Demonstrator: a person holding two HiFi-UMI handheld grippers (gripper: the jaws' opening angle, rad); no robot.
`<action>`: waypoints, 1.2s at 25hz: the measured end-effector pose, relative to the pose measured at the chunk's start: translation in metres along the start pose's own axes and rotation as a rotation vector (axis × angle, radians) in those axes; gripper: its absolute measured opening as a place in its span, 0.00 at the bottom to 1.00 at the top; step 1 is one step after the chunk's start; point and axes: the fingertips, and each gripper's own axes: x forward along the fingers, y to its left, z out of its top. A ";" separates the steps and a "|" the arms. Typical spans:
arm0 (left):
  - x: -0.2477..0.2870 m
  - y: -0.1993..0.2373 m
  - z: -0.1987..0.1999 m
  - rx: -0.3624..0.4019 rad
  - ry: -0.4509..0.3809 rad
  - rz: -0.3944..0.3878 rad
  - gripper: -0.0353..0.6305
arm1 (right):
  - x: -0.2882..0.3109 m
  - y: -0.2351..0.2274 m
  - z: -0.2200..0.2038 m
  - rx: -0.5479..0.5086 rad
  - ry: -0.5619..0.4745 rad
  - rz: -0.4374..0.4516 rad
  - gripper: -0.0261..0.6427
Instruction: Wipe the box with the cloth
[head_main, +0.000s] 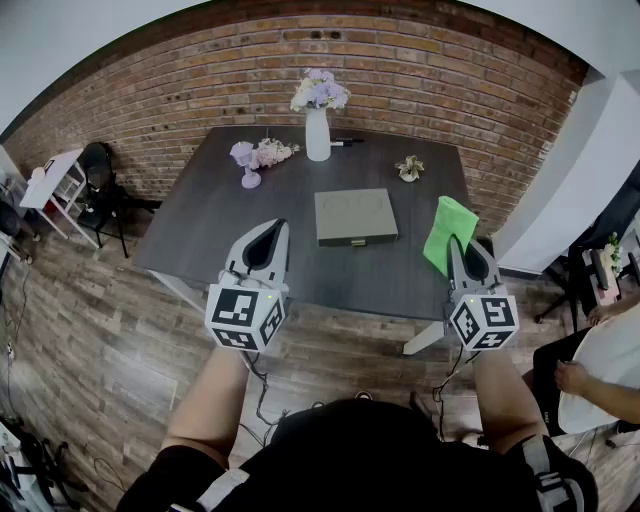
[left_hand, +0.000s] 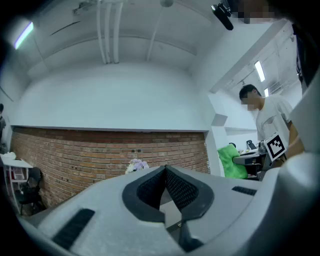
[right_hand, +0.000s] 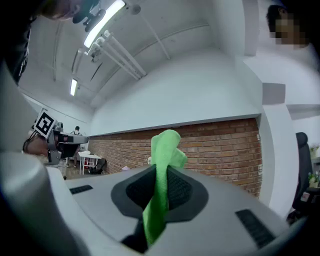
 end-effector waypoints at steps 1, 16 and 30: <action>0.000 0.000 -0.001 -0.001 0.002 -0.001 0.07 | -0.001 0.001 -0.001 0.002 0.003 0.000 0.10; -0.006 0.002 -0.006 -0.014 0.016 -0.003 0.07 | -0.003 0.008 -0.006 -0.002 0.030 -0.006 0.10; -0.021 0.023 -0.019 -0.035 0.016 -0.031 0.07 | -0.002 0.038 -0.016 0.002 0.048 -0.026 0.10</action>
